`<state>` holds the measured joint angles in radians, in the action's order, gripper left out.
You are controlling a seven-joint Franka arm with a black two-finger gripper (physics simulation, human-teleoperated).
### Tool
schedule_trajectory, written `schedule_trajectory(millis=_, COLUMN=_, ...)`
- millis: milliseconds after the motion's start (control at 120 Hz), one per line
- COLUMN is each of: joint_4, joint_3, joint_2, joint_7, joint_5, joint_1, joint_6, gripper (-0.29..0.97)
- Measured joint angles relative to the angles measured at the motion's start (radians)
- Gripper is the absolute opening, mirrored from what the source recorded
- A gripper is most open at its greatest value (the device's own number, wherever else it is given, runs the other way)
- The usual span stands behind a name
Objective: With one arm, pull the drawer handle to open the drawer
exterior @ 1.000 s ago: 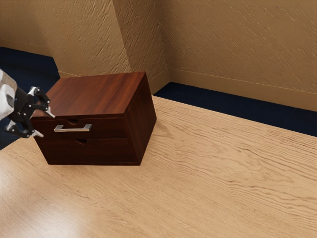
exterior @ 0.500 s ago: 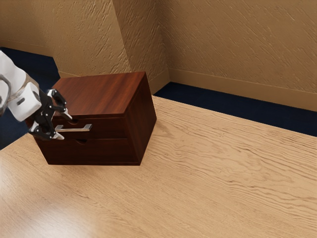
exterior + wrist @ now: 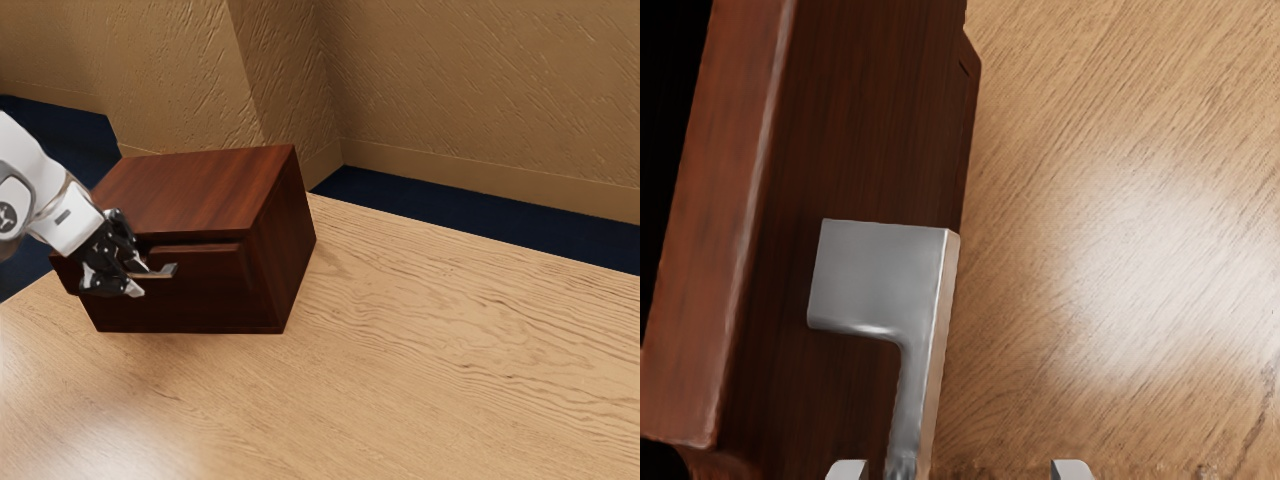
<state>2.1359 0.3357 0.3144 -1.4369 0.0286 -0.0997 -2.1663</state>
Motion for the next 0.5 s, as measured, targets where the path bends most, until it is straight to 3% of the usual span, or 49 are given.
schedule_trajectory(millis=192, joint_4=0.107, joint_3=0.046, joint_2=0.104, joint_7=0.0, joint_5=-0.117, joint_1=0.013, joint_6=0.0, gripper=0.04)
schedule_trajectory(millis=258, joint_4=0.138, joint_3=0.047, joint_2=0.142, joint_7=-0.01, joint_5=-0.142, joint_1=0.019, joint_6=-0.003, gripper=-0.12)
schedule_trajectory(millis=300, joint_4=0.157, joint_3=0.048, joint_2=0.167, joint_7=-0.017, joint_5=-0.154, joint_1=0.017, joint_6=-0.002, gripper=-0.08)
schedule_trajectory(millis=358, joint_4=0.178, joint_3=0.049, joint_2=0.194, joint_7=-0.028, joint_5=-0.171, joint_1=0.018, joint_6=0.002, gripper=0.15)
schedule_trajectory(millis=383, joint_4=0.186, joint_3=0.049, joint_2=0.202, joint_7=-0.032, joint_5=-0.175, joint_1=0.021, joint_6=0.004, gripper=0.19)
schedule_trajectory(millis=475, joint_4=0.215, joint_3=0.05, joint_2=0.23, joint_7=-0.044, joint_5=-0.17, joint_1=0.033, joint_6=0.006, gripper=0.23)
schedule_trajectory(millis=500, joint_4=0.223, joint_3=0.049, joint_2=0.235, joint_7=-0.046, joint_5=-0.171, joint_1=0.042, joint_6=0.005, gripper=0.15)
